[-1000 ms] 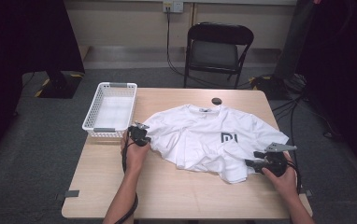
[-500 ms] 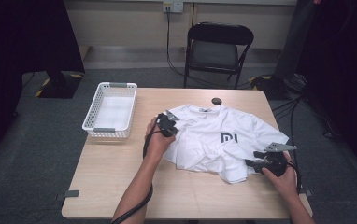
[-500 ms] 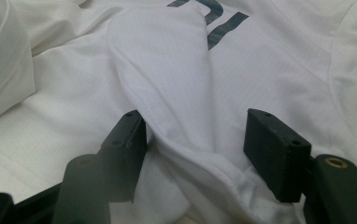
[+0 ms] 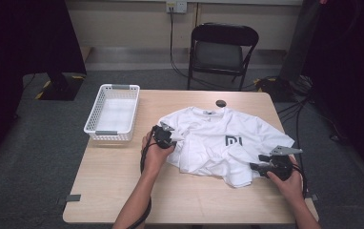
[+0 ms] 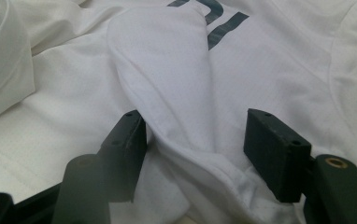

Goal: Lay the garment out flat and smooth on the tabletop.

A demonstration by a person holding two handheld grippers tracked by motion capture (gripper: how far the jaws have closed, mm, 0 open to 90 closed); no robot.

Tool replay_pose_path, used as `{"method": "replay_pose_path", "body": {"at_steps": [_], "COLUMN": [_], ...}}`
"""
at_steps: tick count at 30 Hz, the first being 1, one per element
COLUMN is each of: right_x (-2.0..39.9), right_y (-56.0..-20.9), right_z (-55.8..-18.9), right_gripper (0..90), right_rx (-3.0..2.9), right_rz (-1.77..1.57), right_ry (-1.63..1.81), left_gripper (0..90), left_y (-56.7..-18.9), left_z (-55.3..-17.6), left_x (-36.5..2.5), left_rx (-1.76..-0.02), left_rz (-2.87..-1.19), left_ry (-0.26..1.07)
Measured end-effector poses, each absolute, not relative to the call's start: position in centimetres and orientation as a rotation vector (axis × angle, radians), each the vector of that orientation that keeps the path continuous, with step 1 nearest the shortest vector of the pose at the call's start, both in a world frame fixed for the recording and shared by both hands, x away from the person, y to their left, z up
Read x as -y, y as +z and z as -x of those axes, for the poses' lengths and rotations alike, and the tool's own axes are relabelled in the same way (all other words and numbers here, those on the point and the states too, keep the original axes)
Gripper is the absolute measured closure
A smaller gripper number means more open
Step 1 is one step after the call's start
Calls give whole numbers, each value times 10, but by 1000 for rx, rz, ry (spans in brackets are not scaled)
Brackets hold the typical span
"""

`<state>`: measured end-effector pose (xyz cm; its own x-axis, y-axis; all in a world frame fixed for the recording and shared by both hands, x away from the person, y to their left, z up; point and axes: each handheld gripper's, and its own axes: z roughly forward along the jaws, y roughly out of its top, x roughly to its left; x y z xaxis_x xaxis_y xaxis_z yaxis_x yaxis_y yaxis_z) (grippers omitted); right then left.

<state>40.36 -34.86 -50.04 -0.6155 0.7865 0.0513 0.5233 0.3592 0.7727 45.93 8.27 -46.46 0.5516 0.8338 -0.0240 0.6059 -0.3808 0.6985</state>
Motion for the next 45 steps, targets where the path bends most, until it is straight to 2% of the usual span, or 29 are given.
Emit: {"method": "replay_pose_path", "body": {"at_steps": [7, 12, 14, 15, 16, 18, 21, 24, 25, 35, 38, 41, 45], "right_x": [348, 348, 348, 348, 348, 348, 348, 348, 348, 348, 348, 348, 348], "right_y": [-500, -500, -500, -500, -500, -500, -500, -500, -500, -500, -500, -500, -500], "right_z": [-403, -403, -403, -403, -403, -403, -403, -403, -403, -403, -403, -403, -403], "right_gripper": [384, 384, 384, 384, 384, 384, 384, 384, 384, 384, 384, 384, 384], "right_rx": [-2297, -2297, -2297, -2297, -2297, -2297, -2297, -2297, -2297, -2298, -2297, -2296, -2295], "right_rz": [-1153, -1154, -1153, -1153, -1153, -1153, -1153, -1153, -1152, -1152, -1152, -1152, -1151], "right_ry": [1121, 1121, 1121, 1121, 1120, 1120, 1120, 1120, 1120, 1119, 1118, 1117, 1116], "left_gripper": [618, 542, 539, 545, 600, 606, 666, 827, 848, 843, 735, 754, 676], "left_y": [-478, -487, -488, -487, -487, -487, -486, -483, -482, -467, -472, -479, -484], "left_z": [-469, -472, -472, -471, -471, -468, -460, -451, -448, -418, -411, -409, -419], "left_x": [-87, -81, -78, -77, -75, -72, -70, -71, -72, -105, -115, -126, -138], "left_rx": [-1195, -1109, -1074, -1061, -1057, -1031, -1023, -990, -981, -1023, -1039, -1092, -1159], "left_rz": [-2037, -2039, -2034, -2036, -2051, -2081, -2120, -2138, -2137, -2040, -2047, -2064, -1992], "left_ry": [427, 447, 471, 461, 439, 439, 416, 404, 408, 459, 376, 412, 470]}}
